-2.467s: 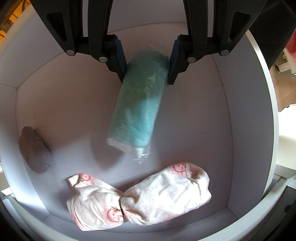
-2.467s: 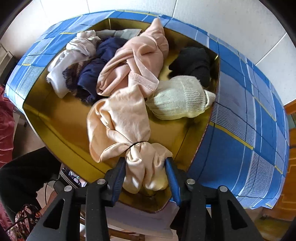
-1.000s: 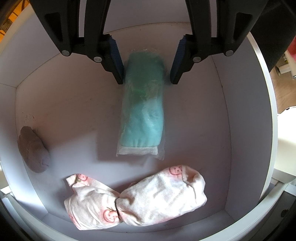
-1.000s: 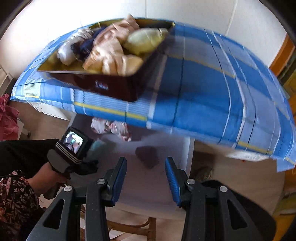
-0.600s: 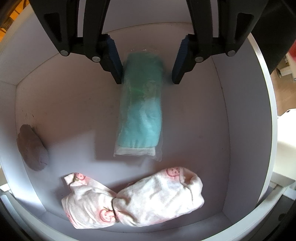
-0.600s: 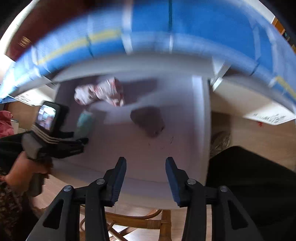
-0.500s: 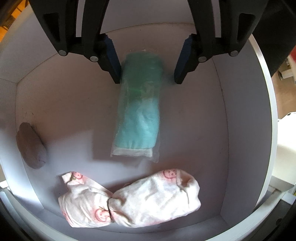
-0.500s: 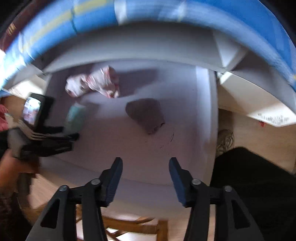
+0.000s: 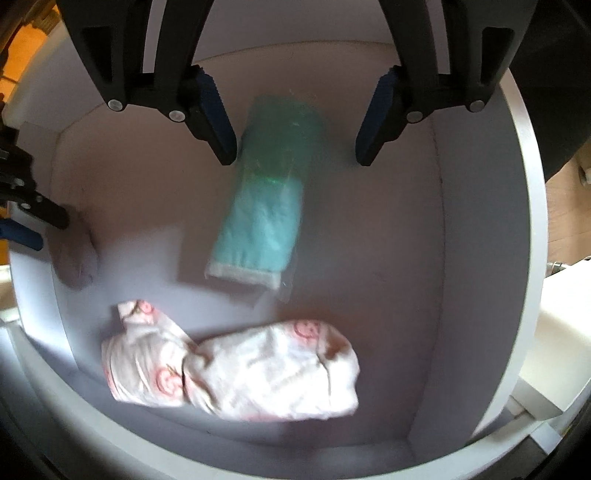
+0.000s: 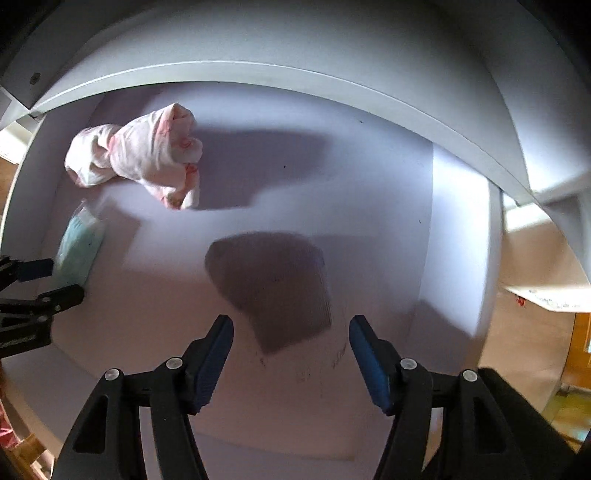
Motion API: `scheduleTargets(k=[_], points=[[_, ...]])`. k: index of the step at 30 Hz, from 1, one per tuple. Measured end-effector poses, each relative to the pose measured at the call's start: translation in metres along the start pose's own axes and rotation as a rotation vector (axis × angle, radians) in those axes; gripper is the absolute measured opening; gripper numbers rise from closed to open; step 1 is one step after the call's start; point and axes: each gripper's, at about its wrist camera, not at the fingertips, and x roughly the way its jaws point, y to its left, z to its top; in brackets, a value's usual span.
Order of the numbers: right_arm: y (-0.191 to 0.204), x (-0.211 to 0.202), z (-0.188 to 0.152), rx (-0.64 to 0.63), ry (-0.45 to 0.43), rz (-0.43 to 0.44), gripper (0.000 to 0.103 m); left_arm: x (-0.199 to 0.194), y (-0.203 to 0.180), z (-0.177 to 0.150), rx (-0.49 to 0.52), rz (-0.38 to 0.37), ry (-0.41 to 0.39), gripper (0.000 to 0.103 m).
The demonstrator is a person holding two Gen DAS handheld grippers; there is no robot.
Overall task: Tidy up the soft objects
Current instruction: 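Move the open right gripper back into the drawer over the grey sock, then grasp the grey sock with the right gripper while the left lifts the teal bag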
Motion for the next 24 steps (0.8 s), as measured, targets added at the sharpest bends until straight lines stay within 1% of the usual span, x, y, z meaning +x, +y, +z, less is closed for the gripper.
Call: scheduleTargets(k=[2,6,7,8,13,15,18,24], points=[[0.001,0.009,0.003,-0.010,0.012,-0.011,0.066,-0.003,0.003,0.002,-0.009,-0.003,-0.016,0.068],[0.001,0.021,0.005,-0.002,0.024,0.013,0.065,-0.004,0.006,0.006,0.003,0.006,-0.028,0.066],[0.001,0.024,0.005,-0.001,0.027,0.022,0.063,-0.003,0.007,0.007,0.007,0.006,-0.025,0.065],[0.000,0.026,0.005,0.000,0.025,0.037,0.056,-0.002,0.005,0.008,0.011,0.008,-0.021,0.064],[-0.003,0.029,0.002,0.016,0.042,0.059,0.051,-0.001,0.006,0.013,0.032,0.015,-0.013,0.059],[-0.005,0.029,-0.001,0.024,0.051,0.072,0.050,0.001,-0.003,0.017,0.039,0.021,-0.010,0.054],[-0.008,0.030,-0.008,0.040,0.072,0.079,0.048,0.001,-0.011,0.020,0.049,0.039,-0.013,0.050],[-0.026,0.036,-0.035,0.166,0.151,0.083,0.048,-0.003,-0.022,0.026,0.076,0.062,-0.026,0.041]])
